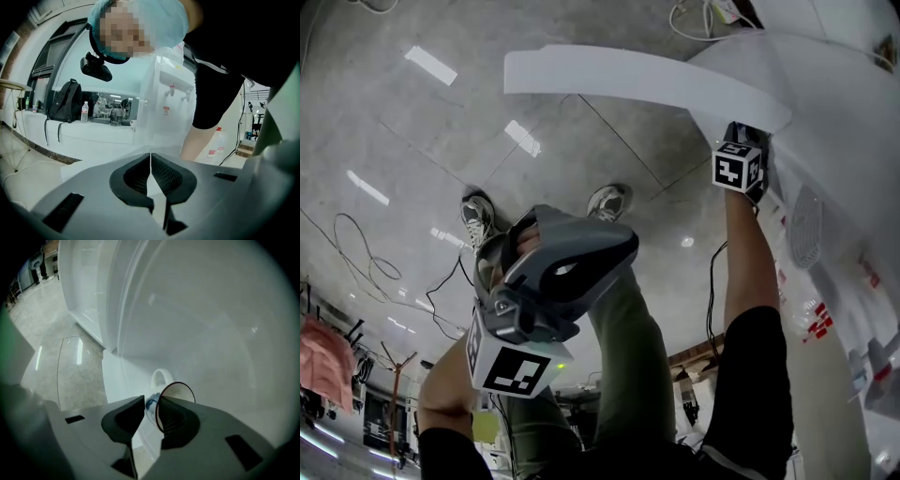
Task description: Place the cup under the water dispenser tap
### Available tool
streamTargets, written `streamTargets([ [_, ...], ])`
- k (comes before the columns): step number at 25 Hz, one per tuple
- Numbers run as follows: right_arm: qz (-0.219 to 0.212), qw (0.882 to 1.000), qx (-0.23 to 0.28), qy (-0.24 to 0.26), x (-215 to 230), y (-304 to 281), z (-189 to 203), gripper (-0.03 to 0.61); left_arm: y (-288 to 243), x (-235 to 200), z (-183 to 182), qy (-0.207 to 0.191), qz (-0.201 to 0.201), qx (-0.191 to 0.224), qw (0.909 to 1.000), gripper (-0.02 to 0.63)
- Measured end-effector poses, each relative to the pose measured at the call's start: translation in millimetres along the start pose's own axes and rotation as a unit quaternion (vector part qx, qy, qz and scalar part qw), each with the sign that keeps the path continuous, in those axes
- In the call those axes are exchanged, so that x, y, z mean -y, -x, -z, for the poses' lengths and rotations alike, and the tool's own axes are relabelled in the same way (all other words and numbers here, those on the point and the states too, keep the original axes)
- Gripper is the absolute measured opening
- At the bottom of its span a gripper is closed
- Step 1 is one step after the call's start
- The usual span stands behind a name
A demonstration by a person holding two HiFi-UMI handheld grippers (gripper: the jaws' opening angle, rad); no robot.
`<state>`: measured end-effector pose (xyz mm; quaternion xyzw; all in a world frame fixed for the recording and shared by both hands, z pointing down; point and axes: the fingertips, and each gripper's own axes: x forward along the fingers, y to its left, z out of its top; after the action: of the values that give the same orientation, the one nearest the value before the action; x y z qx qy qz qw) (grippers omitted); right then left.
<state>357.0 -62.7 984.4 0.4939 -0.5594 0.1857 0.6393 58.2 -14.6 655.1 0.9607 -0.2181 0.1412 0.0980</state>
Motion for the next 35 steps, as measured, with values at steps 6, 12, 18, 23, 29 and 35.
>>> streamTargets([
  [6,-0.006,1.000,-0.027,0.007,-1,3,5,0.086,5,-3,2,-0.001,-0.004,-0.003,1.0000,0.021],
  [12,-0.020,0.999,-0.031,-0.001,-14,29,10,0.080,11,1,-15,-0.012,0.007,0.004,0.9999,0.021],
  [18,-0.042,0.999,-0.014,-0.015,-32,73,10,0.078,23,13,-42,-0.026,0.027,0.011,0.9992,0.021],
  [23,-0.053,0.998,-0.007,-0.026,-45,120,10,0.078,42,22,-69,-0.045,0.055,0.018,0.9973,0.020],
  [29,-0.074,0.996,0.009,-0.039,-60,181,6,0.078,65,27,-100,-0.062,0.074,0.019,0.9952,0.020],
  [35,-0.095,0.995,0.026,-0.024,-72,249,6,0.078,82,34,-144,-0.077,0.100,0.031,0.9915,0.020],
])
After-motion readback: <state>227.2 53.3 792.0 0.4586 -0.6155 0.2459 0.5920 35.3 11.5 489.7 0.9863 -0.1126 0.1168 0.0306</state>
